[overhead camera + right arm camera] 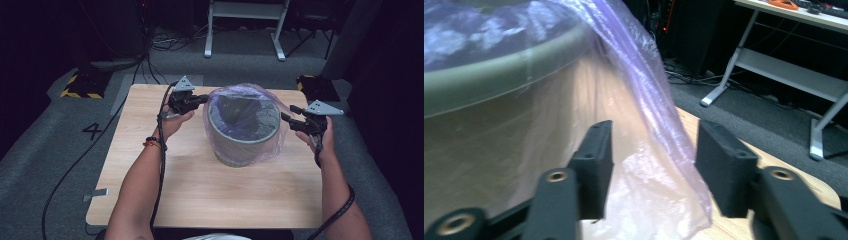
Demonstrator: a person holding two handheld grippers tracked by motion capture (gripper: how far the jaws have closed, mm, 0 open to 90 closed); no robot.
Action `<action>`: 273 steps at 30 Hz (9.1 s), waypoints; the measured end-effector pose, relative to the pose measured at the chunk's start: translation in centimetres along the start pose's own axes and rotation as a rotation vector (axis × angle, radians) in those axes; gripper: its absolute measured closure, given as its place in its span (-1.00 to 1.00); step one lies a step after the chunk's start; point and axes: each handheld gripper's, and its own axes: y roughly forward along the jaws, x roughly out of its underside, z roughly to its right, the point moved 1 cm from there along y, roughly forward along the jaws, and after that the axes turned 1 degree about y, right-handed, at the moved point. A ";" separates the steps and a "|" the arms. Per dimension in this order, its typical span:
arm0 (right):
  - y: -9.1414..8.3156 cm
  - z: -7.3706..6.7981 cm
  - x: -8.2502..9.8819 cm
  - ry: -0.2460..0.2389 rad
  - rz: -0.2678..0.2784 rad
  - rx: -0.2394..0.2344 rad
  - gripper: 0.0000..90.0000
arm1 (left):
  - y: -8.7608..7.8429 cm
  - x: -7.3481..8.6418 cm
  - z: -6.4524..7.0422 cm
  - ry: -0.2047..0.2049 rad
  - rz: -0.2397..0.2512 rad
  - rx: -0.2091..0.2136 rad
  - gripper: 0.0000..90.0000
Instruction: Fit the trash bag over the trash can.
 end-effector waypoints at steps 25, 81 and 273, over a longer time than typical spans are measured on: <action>4.3 1.5 0.9 0.105 -0.064 -0.065 1.00 | 2.8 0.3 -0.1 -0.044 -0.036 -0.014 1.00; 5.4 0.6 8.2 0.244 -0.227 -0.101 0.75 | 2.7 8.8 0.7 -0.166 -0.122 -0.022 0.20; 2.6 -8.6 -7.6 -0.133 -0.454 -0.375 -0.49 | -6.7 17.9 10.8 0.031 -0.377 0.054 -0.68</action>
